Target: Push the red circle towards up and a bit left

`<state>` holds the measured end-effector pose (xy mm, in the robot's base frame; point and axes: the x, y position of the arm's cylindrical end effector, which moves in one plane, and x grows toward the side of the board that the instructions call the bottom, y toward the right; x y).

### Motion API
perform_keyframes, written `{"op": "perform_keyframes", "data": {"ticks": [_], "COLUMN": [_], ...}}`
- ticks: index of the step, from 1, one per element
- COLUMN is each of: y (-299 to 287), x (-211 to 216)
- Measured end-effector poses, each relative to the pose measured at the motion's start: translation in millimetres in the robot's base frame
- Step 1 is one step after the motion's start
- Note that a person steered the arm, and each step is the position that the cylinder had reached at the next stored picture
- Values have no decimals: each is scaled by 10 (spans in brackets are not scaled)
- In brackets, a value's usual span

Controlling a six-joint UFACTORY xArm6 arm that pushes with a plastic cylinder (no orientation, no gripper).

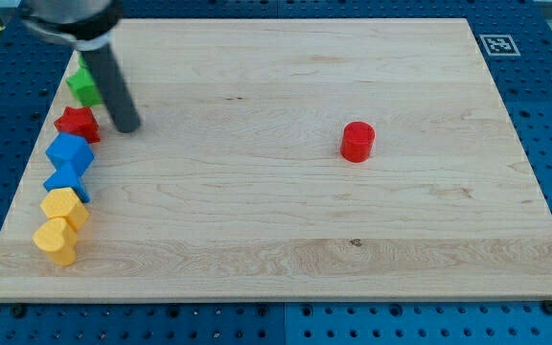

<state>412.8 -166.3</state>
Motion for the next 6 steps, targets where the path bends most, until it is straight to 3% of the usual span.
{"op": "perform_keyframes", "data": {"ticks": [1, 3, 4, 6], "y": [711, 1125, 1396, 2658], "x": [116, 27, 446, 1075]}}
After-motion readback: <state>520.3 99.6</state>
